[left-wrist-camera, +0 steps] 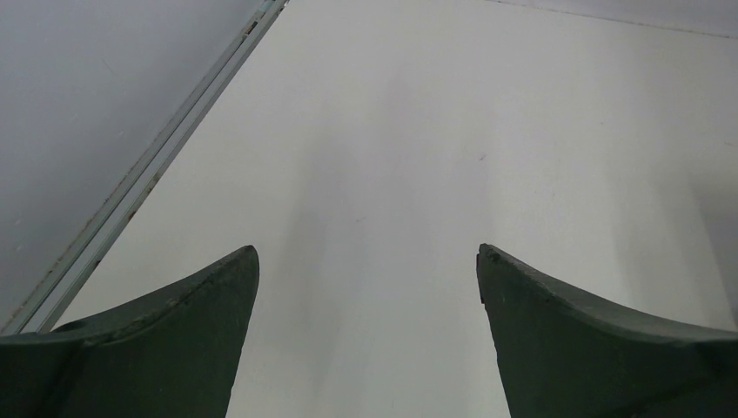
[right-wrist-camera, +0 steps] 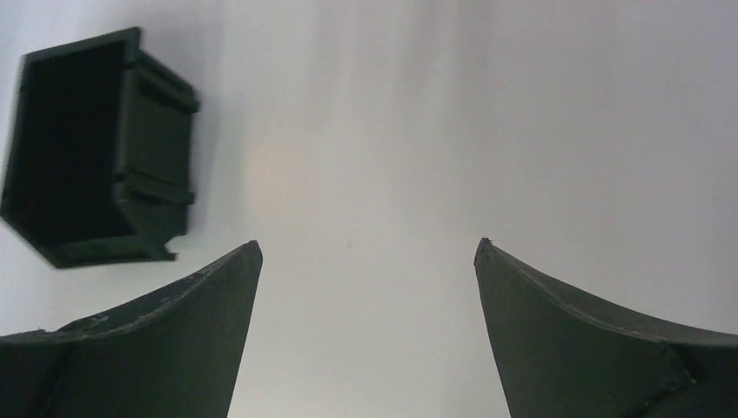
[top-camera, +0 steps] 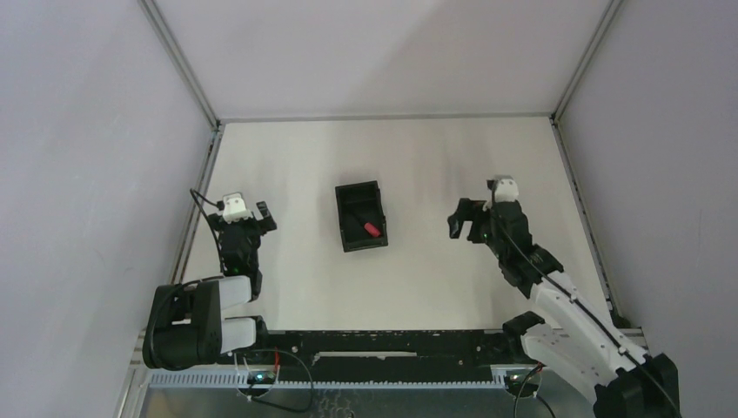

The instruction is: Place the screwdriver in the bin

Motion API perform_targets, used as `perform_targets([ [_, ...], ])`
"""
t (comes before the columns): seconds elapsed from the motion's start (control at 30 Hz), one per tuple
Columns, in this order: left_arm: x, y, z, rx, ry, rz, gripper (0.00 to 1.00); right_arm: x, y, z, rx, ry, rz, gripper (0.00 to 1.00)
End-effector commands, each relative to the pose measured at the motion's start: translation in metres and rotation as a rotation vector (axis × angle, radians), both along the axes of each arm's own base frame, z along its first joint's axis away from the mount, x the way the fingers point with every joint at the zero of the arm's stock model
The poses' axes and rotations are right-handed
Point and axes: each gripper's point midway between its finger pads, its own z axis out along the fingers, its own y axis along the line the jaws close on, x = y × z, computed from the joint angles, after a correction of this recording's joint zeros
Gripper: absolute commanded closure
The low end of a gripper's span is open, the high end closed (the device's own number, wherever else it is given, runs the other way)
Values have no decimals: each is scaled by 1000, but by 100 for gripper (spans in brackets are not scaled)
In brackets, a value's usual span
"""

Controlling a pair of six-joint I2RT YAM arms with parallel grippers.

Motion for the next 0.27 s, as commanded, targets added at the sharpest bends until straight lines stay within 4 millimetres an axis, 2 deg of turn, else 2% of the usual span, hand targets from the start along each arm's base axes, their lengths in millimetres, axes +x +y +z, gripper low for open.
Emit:
perform_targets([
  [0.0,14,0,30,23,-84,-4,0,3,-29,-4,56,-83,-167,0],
  [0.07,14,0,30,23,-85,-4,0,-1,-35,-12,43,-86,-189,0],
  [0.23,14,0,30,23,-86,-4,0,-5,-33,-19,47,-103,-159,0],
])
